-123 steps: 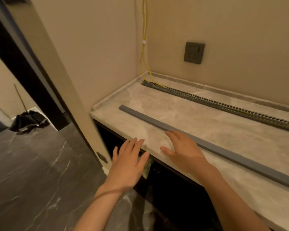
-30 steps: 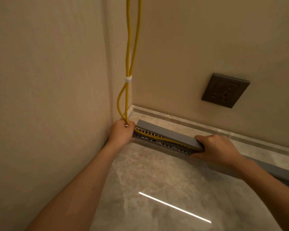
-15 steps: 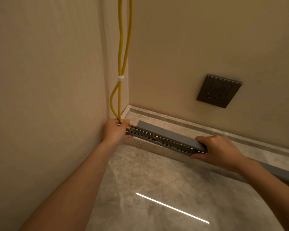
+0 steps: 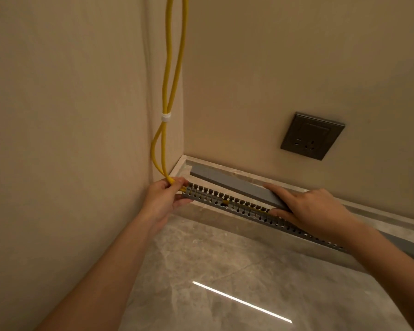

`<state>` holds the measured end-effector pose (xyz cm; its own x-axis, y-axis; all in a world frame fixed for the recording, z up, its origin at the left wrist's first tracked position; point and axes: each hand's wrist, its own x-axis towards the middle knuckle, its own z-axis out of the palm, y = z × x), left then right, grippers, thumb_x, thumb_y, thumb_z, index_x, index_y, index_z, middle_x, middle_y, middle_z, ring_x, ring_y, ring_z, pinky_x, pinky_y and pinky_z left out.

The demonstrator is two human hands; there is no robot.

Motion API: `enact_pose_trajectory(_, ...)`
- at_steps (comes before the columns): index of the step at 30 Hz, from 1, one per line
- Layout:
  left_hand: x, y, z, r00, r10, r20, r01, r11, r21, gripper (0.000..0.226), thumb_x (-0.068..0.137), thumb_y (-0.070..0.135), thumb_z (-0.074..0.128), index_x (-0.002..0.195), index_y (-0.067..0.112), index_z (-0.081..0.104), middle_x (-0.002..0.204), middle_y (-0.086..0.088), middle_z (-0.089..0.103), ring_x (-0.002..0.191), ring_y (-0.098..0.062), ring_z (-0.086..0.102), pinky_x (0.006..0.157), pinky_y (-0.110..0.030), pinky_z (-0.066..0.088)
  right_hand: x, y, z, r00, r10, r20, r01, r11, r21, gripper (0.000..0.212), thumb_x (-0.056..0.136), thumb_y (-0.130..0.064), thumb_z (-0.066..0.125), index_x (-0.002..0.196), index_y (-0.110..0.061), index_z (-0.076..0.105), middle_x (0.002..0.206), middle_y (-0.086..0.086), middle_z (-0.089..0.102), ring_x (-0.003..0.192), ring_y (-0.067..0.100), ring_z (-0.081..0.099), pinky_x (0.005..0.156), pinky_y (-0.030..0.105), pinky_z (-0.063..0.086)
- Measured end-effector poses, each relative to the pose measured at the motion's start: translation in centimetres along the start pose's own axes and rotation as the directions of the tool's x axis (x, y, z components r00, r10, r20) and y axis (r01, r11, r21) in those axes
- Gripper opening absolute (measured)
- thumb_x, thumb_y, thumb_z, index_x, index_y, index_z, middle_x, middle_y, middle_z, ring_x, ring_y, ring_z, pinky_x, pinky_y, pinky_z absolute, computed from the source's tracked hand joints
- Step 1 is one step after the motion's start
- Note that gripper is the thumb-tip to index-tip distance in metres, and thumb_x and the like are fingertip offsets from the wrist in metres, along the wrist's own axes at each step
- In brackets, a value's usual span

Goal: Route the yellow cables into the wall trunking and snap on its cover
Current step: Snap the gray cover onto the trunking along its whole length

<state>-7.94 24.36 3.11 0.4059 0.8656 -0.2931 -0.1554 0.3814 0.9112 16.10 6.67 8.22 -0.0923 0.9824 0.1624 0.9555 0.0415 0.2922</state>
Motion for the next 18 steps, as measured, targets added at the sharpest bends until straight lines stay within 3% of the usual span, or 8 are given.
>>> enact_pose_trajectory(3, -0.3, -0.1, 0.0, 1.0, 0.004, 0.027, -0.003, 0.999, -0.032, 0.018, 0.095, 0.01, 0.05, 0.084, 0.006, 0.063, 0.091, -0.011, 0.068, 0.075, -0.019, 0.07, 0.055, -0.021, 0.057, 0.6, -0.1, 1.0, 0.998, -0.037, 0.056, 0.03, 0.992, 0.121, 0.065, 0.087, -0.063, 0.01, 0.142, -0.033, 0.026, 0.105, -0.006, 0.069, 0.077, 0.017, 0.066, 0.054, 0.027, 0.035)
enact_pose_trajectory(5, -0.4, -0.1, -0.1, 0.999, 0.003, 0.042, -0.001, 0.999, -0.051, 0.017, 0.095, 0.01, 0.05, 0.086, 0.006, 0.063, 0.09, -0.011, 0.068, 0.072, -0.017, 0.071, 0.055, -0.021, 0.057, 1.0, -0.2, 1.2, 0.991, -0.04, 0.131, 0.016, 0.983, 0.181, 0.052, 0.092, -0.057, 0.017, 0.135, -0.033, 0.034, 0.107, -0.005, 0.067, 0.088, 0.018, 0.063, 0.063, 0.03, 0.042)
enact_pose_trajectory(9, -0.5, -0.1, -0.2, 0.998, 0.003, 0.059, 0.002, 0.997, -0.081, 0.014, 0.094, 0.011, 0.051, 0.089, 0.007, 0.063, 0.09, -0.009, 0.068, 0.069, -0.014, 0.072, 0.054, -0.021, 0.057, 1.4, -0.5, 1.8, 0.983, -0.017, 0.184, -0.025, 0.975, 0.222, 0.031, 0.098, -0.046, 0.025, 0.108, -0.025, 0.045, 0.093, 0.002, 0.066, 0.081, 0.024, 0.061, 0.066, 0.037, 0.045)
enact_pose_trajectory(13, -0.5, 0.0, -0.1, 0.997, -0.009, 0.078, 0.019, 0.992, -0.123, 0.014, 0.093, 0.014, 0.052, 0.096, 0.009, 0.064, 0.094, -0.008, 0.069, 0.071, -0.014, 0.072, 0.051, -0.02, 0.055, 1.2, -0.9, 2.2, 0.988, 0.009, 0.152, -0.055, 0.95, 0.306, 0.028, 0.097, -0.044, 0.027, 0.106, -0.026, 0.046, 0.094, 0.001, 0.066, 0.079, 0.022, 0.06, 0.063, 0.035, 0.04)
enact_pose_trajectory(18, -0.4, -0.1, -0.1, 0.989, -0.057, 0.137, 0.077, 0.986, -0.147, 0.024, 0.096, 0.02, 0.048, 0.108, 0.007, 0.064, 0.108, -0.013, 0.064, 0.087, -0.021, 0.067, 0.055, -0.021, 0.058, 0.8, -1.3, 2.2, 0.987, 0.028, 0.157, -0.087, 0.922, 0.378, 0.032, 0.095, -0.049, 0.022, 0.11, -0.031, 0.043, 0.099, -0.005, 0.064, 0.081, 0.016, 0.058, 0.062, 0.028, 0.038)
